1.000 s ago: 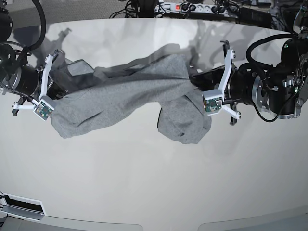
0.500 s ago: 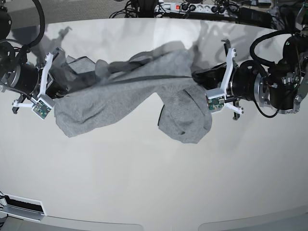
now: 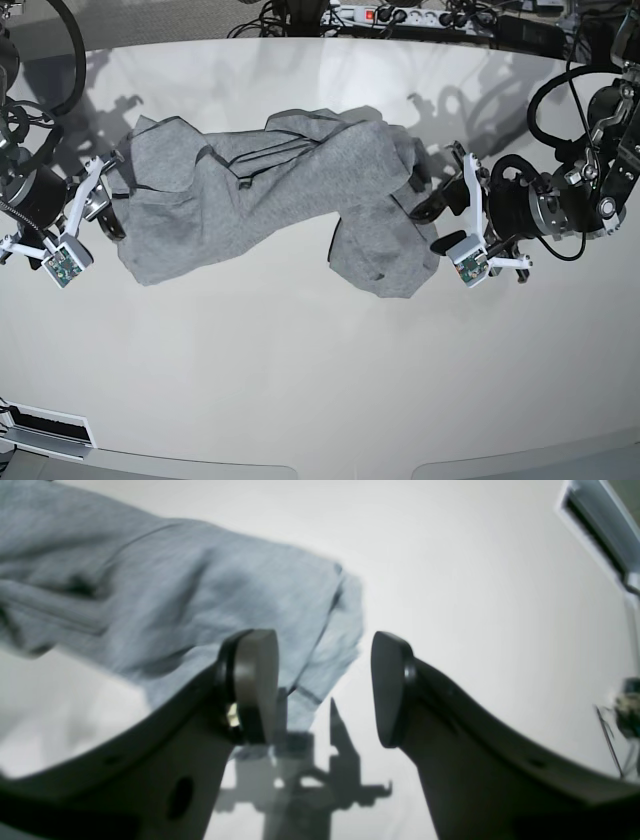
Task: Layout the t-shirt on the table in an organized manner, then fold the t-shirt properly
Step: 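Lift the t-shirt with both grippers and pull them apart, then release with the left gripper and regrasp the shirt near its middle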
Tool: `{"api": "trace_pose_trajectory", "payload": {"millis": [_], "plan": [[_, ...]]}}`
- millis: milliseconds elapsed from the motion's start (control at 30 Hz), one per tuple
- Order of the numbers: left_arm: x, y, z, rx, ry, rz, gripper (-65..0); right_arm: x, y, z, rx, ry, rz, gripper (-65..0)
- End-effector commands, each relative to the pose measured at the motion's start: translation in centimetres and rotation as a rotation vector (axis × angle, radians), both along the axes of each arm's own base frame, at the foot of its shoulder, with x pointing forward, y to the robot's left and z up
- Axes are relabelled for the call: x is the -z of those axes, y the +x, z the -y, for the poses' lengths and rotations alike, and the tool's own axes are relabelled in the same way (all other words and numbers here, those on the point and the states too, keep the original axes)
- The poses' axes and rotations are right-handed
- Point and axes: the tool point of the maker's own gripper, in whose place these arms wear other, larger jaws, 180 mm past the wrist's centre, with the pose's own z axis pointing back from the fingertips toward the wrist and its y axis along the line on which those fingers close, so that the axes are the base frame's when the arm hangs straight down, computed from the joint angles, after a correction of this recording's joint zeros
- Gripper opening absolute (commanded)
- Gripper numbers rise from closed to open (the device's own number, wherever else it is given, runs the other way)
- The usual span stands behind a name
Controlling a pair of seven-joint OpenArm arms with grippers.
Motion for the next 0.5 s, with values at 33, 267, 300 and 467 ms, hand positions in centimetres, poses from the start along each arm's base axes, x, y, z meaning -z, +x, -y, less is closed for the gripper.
{"api": "trace_pose_trajectory", "payload": {"millis": [33,267,300,467], "plan": [[-1.5,1.8,-0.8,-0.047,0.008,0.071,-35.1,-0.9,-1.0,-2.4,-0.141,0.077,-0.020,-33.3],[-1.7,2.7,-1.7,-0.134,0.010,0.086,-35.1,-0.3,-3.0,-7.5,-0.233,0.264,-0.094,-33.3],[-1.7,2.7,-1.7,-0.134,0.009,0.086,-35.1,0.2,-3.2,-8.1,-0.240,0.249,-0.098,-33.2],[-1.6,2.7,-1.8,-0.135,0.015,0.082,-35.1,3.3,-2.9,-9.8,-0.216,0.137,-0.094,-26.3]]}}
